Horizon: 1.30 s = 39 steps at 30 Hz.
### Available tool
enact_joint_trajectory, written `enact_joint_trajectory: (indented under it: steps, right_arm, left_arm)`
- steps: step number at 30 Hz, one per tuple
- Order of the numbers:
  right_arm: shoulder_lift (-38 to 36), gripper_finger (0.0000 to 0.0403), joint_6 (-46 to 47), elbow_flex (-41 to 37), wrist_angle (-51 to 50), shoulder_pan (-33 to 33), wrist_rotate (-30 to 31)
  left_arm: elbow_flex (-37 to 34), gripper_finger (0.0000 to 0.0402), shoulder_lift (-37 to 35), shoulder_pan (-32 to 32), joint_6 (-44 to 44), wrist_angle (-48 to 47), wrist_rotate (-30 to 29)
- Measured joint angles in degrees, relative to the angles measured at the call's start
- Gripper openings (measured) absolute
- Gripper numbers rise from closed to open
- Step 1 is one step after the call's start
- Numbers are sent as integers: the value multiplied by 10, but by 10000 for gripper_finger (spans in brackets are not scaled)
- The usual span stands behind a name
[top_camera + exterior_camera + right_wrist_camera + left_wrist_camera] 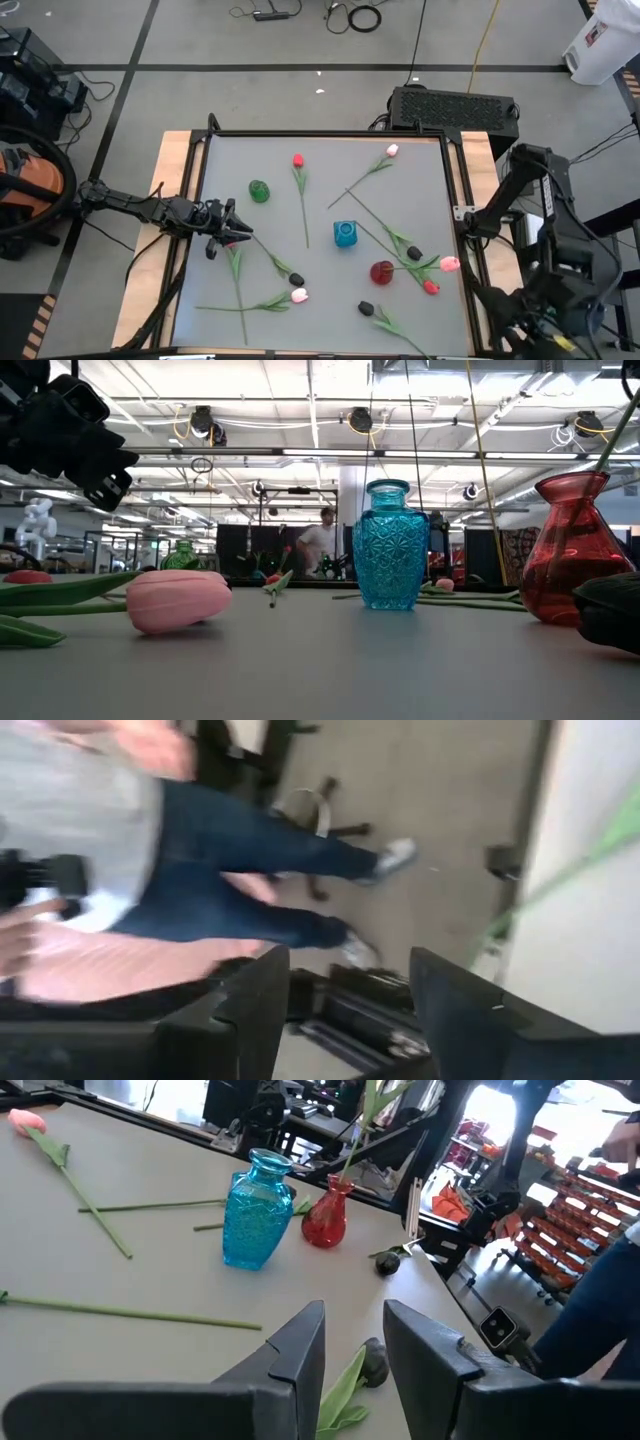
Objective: Sort flowers into vase by color
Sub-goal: Put the bottom black tulip into the green vase
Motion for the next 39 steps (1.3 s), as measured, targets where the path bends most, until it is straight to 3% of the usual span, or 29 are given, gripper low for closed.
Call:
enact_joint_trajectory:
  steps: [6, 16, 21, 28, 39]
  right_arm:
    - [29, 199, 43, 0, -56, 1, 59]
    - [102, 199, 125, 0, -90, -4, 71]
    - [150, 199, 183, 0, -90, -8, 110]
    - [207, 199, 267, 0, -76, -38, 107]
    - [259, 199, 272, 0, -66, -89, 106]
  left_arm:
    - [0, 112, 0, 0, 0, 0, 0]
    - [0, 112, 0, 0, 0, 0, 0]
    - [0, 112, 0, 0, 0, 0, 0]
    - [0, 112, 0, 0, 0, 0, 0]
    - [0, 112, 0, 0, 0, 0, 0]
